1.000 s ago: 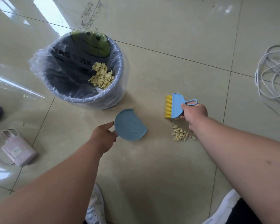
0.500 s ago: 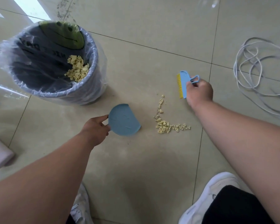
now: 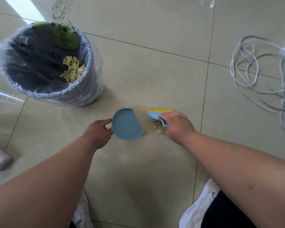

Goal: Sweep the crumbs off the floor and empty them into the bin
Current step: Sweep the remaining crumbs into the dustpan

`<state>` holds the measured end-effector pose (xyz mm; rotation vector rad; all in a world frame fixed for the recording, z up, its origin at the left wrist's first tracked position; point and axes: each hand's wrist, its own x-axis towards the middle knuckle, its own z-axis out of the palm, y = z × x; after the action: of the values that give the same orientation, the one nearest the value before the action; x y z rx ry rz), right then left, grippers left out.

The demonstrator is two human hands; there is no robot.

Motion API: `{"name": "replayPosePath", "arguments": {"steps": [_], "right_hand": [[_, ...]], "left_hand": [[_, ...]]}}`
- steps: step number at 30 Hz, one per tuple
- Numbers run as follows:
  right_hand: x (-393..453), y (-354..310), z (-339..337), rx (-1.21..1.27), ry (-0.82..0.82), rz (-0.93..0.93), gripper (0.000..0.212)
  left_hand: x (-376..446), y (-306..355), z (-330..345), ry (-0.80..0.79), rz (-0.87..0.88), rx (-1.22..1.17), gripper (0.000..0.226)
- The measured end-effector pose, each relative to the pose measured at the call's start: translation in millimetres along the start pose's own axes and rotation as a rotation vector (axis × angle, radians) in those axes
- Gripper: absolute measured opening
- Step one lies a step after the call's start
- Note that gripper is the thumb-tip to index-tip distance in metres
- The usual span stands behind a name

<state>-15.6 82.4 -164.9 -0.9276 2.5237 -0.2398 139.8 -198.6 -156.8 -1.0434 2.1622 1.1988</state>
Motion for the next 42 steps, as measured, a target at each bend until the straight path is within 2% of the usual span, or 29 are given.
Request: {"name": "replayPosePath", "arguments": {"steps": [4,7,9,12,15,17,25,33,38,42], "right_hand": [[-20.4,-0.9,7.4,-0.033,-0.016,-0.064,0.041],[-20.3,8.4,-0.3,-0.004,0.047,-0.06,0.05],[-19.2,18.1,-11.4,0.015,0.12,0.018,0.052],[-24.3,43.9,-25.4,0.017,0.192,0.23,0.047],[-34.1,75.7,-23.3,0.082,0.176,0.464,0.036],[-40.9,83.0,-16.6,0.126,0.152,0.536,0.033],[-35.9,16.9,17.3,0.2,0.103,0.449,0.039],[-21.8,-46.9,28.6,0.077,-0.003,0.239,0.048],[-21.5,-31.2,10.6,0.098,0.054,0.103,0.046],[-30.5,14.7,-13.7,0.12,0.177,0.244,0.048]], "left_hand": [[-1.2,5.0,3.9,-0.005,0.014,0.023,0.056],[0.1,8.1,7.2,-0.018,0.028,0.043,0.056],[1.7,8.7,8.3,-0.019,0.03,0.059,0.056],[4.2,9.5,10.5,-0.017,0.038,0.084,0.055],[7.9,10.7,14.2,-0.017,0.07,0.133,0.055],[9.9,12.9,17.0,-0.022,0.084,0.146,0.054],[5.2,20.5,23.6,-0.043,0.063,0.108,0.053],[4.3,22.4,26.5,-0.043,0.048,0.094,0.056],[12.5,14.8,26.4,-0.044,0.048,0.12,0.056],[16.9,12.5,24.1,-0.022,0.052,0.208,0.055]]}}
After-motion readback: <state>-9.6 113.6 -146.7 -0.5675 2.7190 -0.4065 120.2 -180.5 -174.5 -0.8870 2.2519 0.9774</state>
